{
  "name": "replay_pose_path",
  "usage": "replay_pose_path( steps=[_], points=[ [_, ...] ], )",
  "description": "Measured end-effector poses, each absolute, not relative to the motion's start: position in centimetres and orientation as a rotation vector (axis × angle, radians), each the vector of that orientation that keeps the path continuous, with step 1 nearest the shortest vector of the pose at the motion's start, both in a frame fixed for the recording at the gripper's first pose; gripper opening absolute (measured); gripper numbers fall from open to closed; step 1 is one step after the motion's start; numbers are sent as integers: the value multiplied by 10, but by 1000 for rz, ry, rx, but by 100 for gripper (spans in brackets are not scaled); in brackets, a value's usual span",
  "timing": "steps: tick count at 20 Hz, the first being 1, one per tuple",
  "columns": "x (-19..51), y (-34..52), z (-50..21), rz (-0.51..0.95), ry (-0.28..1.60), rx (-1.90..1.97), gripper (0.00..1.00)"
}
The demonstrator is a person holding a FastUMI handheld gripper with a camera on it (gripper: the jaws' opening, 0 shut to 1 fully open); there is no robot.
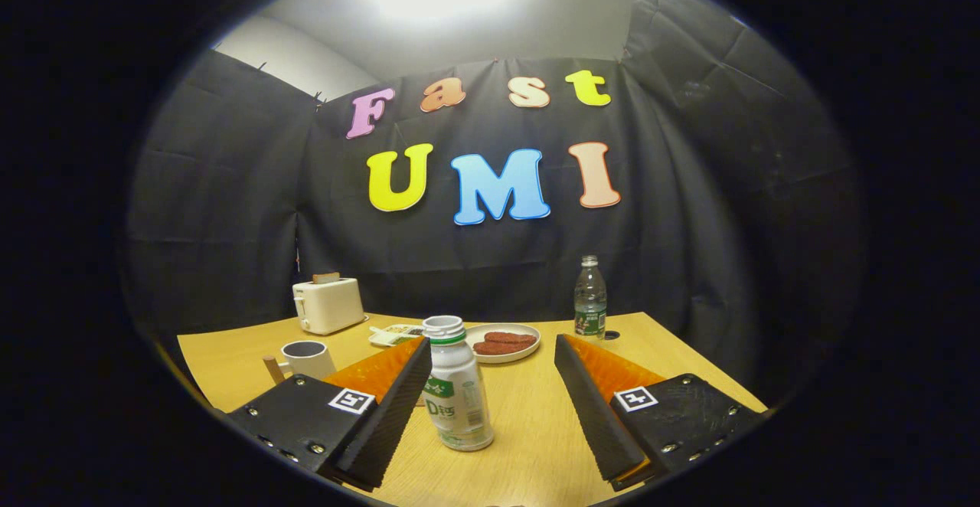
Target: Take the bottle from table, then pour the juice into the cup, finally place the bottle on the coaster
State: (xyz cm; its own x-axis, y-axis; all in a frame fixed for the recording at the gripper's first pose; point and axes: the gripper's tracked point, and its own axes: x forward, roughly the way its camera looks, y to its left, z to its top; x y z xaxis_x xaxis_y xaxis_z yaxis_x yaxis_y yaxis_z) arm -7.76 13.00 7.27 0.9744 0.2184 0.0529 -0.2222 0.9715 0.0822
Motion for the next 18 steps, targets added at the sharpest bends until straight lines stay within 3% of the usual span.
replay_pose_path(
  steps=[18],
  points=[
    [-28,184,16,270,68,108,98]
  ],
)
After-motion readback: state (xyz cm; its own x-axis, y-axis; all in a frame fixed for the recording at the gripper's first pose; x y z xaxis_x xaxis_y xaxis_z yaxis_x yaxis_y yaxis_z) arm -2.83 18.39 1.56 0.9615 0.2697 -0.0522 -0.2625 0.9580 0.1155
